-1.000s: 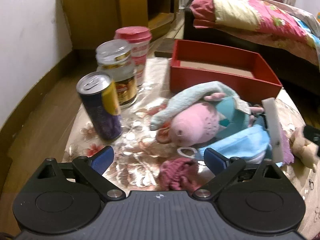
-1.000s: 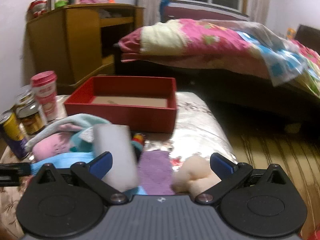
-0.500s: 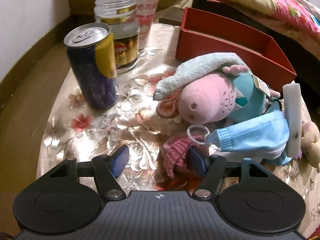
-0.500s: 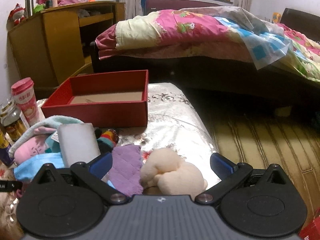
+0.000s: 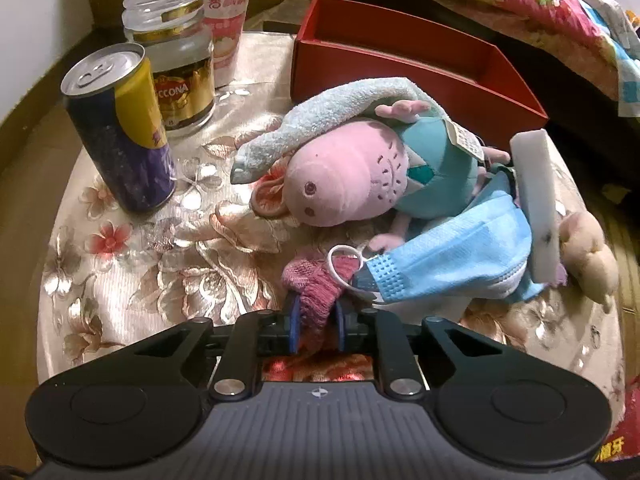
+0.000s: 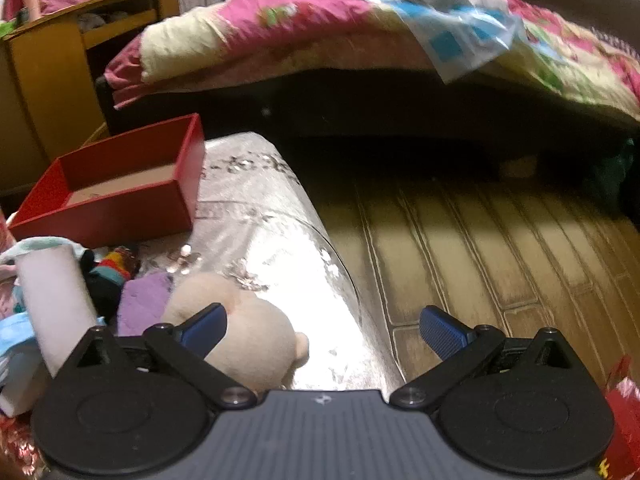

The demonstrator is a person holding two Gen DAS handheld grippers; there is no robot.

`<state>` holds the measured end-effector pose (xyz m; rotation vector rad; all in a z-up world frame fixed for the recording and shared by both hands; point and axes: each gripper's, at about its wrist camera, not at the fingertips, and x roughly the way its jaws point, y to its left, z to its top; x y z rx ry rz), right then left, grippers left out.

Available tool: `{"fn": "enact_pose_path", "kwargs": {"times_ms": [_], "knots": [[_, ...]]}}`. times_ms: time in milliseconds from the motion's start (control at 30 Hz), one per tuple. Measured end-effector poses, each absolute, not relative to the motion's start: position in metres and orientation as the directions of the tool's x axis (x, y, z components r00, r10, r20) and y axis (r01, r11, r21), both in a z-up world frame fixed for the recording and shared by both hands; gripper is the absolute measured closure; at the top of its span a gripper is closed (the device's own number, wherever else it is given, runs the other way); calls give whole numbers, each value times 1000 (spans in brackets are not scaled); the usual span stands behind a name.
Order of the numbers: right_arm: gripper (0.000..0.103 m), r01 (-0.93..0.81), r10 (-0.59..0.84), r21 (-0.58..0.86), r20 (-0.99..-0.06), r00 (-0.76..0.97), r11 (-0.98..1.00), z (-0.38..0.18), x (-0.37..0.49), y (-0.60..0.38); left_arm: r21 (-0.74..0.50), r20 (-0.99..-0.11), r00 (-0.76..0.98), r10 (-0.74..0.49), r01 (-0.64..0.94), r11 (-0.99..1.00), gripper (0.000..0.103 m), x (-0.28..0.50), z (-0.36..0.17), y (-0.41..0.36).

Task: Organize soft objects
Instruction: 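Grasp the pink knitted sock with the left tool while the right tool grasps the cream plush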

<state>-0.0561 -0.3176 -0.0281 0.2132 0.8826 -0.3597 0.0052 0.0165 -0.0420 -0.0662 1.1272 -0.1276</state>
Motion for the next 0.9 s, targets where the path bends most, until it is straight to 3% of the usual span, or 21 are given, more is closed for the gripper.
{"fn": "enact_pose_path", "kwargs": {"times_ms": [567,633,700,900], "knots": [[25,162,-125,-49,-856,501,986,-65,8,-285,-166,-878,454,-154,14,986,91,0,-19,57],[30,141,-102,-36,-864,493,989,-69,7,-283,-181,-881,444,-164,5,984,91,1,-21,60],[50,119,-39,19,-883,467,993,-74,6,-281,-183,-881,443,-166,6,983,91,1,-21,59],[58,106,-7,44,-895,445,993,-78,1,-272,-181,-876,450,-173,25,983,90,-2,-16,55]]}}
